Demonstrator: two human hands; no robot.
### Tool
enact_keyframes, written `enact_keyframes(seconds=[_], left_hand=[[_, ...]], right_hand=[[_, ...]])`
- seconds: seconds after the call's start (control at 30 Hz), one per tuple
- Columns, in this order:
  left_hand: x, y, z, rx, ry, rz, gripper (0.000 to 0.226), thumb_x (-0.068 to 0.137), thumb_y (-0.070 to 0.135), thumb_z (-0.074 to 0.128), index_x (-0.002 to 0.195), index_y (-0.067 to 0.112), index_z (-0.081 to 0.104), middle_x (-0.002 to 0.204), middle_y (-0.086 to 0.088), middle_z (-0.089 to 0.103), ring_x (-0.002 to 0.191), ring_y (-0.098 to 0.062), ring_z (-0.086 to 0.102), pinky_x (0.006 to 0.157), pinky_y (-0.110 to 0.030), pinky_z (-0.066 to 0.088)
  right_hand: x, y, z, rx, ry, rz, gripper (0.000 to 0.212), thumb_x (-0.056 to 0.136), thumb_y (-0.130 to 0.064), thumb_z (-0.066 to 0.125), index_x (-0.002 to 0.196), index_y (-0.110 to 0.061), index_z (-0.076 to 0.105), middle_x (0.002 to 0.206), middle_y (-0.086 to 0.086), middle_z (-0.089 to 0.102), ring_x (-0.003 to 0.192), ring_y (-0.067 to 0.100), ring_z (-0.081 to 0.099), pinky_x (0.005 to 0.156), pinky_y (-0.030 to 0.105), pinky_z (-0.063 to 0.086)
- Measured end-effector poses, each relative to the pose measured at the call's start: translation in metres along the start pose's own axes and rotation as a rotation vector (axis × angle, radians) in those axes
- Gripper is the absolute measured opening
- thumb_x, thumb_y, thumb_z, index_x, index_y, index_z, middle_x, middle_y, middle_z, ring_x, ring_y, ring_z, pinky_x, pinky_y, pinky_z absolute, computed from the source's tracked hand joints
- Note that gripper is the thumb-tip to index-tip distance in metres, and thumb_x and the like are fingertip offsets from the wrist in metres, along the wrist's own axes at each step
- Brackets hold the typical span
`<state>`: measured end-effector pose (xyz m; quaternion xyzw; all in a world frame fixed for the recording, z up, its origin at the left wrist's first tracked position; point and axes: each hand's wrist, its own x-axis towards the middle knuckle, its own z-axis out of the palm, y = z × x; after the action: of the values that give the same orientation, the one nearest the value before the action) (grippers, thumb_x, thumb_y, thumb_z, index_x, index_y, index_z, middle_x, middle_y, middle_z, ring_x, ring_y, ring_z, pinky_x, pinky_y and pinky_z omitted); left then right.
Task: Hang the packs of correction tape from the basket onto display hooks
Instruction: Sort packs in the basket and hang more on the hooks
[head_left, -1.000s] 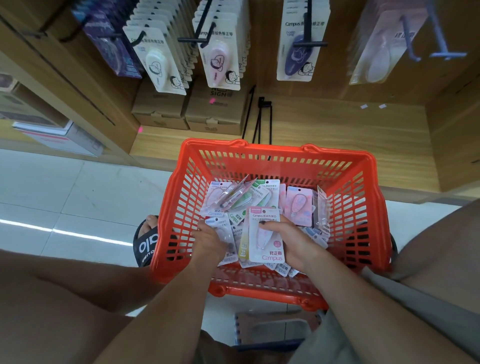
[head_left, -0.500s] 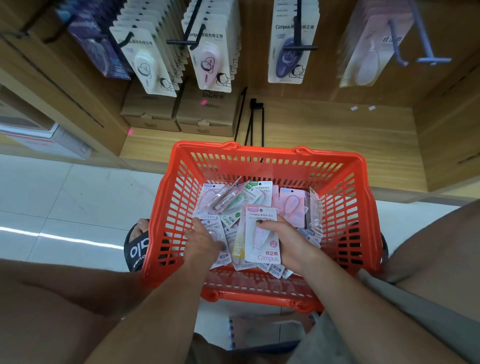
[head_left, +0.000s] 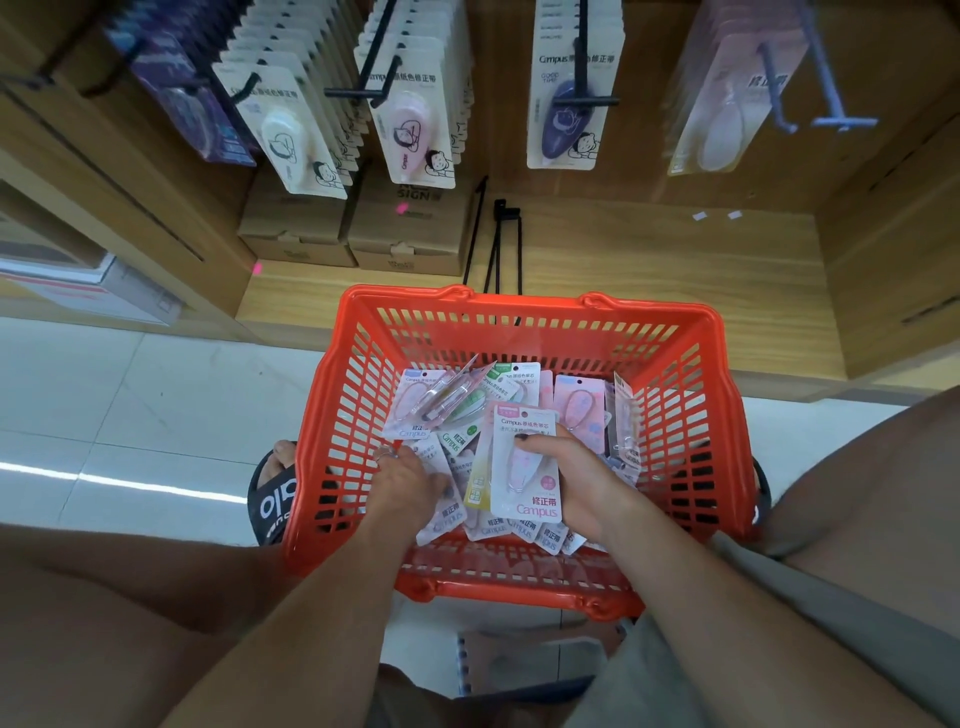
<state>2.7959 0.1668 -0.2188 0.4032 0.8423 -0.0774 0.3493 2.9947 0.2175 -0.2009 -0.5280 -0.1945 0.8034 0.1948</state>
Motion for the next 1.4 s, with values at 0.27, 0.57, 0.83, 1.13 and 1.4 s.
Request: enact_keyframes(seconds=[0.27,0.57,0.83,1.13,1.4], left_hand=[[-0.038,0.022,-0.048,-0.375,-0.068,0.106,0.044,0.094,0.035,0.069,0.118,0.007,0.046,0.098,-0.007,0.059,0.076,-0.016,0.056,0.051,-0.023,0.040],[-0.072,0.061,-0.114,-0.873,-0.087,0.351,0.020,0.093,0.011,0.065,0.094,0.029,0.074,0.103,0.000,0.076,0.085,-0.016,0.071,0.073,-0.026,0.055],[-0.106,0.106,-0.154,-1.061,-0.342,0.438,0.036,0.097,0.054,0.062,0.124,0.030,0.068,0.114,0.003,0.078,0.101,-0.013,0.077,0.091,-0.040,0.057],[-0.110,0.133,-0.169,-0.986,-0.346,0.622,0.049,0.089,0.029,0.082,0.127,0.034,0.052,0.121,0.004,0.074,0.106,-0.016,0.076,0.094,-0.049,0.060],[-0.110,0.134,-0.172,-0.939,-0.328,0.699,0.041,0.100,0.025,0.065,0.133,0.047,0.052,0.118,0.018,0.074,0.104,-0.001,0.072,0.077,-0.023,0.058]], right_hand=[[-0.021,-0.022,0.004,0.075,-0.050,-0.017,0.035,0.101,-0.017,0.058,0.135,-0.017,0.066,0.127,0.019,0.072,0.108,0.041,0.071,0.093,0.057,0.056],[-0.057,-0.075,0.023,0.012,-0.212,-0.156,0.043,0.094,-0.015,0.060,0.136,-0.027,0.064,0.125,0.014,0.071,0.108,0.037,0.064,0.096,0.054,0.048],[-0.094,-0.119,0.040,-0.028,-0.218,-0.328,0.036,0.101,-0.009,0.058,0.133,-0.025,0.066,0.123,0.015,0.074,0.106,0.033,0.072,0.094,0.054,0.055],[-0.123,-0.155,0.055,0.196,-0.221,-0.309,0.050,0.108,-0.042,0.037,0.120,-0.016,0.078,0.122,0.015,0.074,0.106,0.032,0.073,0.092,0.046,0.055],[-0.118,-0.158,0.046,0.222,-0.044,-0.375,0.030,0.107,-0.015,0.050,0.131,-0.012,0.069,0.126,0.020,0.072,0.117,0.036,0.070,0.088,0.047,0.060]])
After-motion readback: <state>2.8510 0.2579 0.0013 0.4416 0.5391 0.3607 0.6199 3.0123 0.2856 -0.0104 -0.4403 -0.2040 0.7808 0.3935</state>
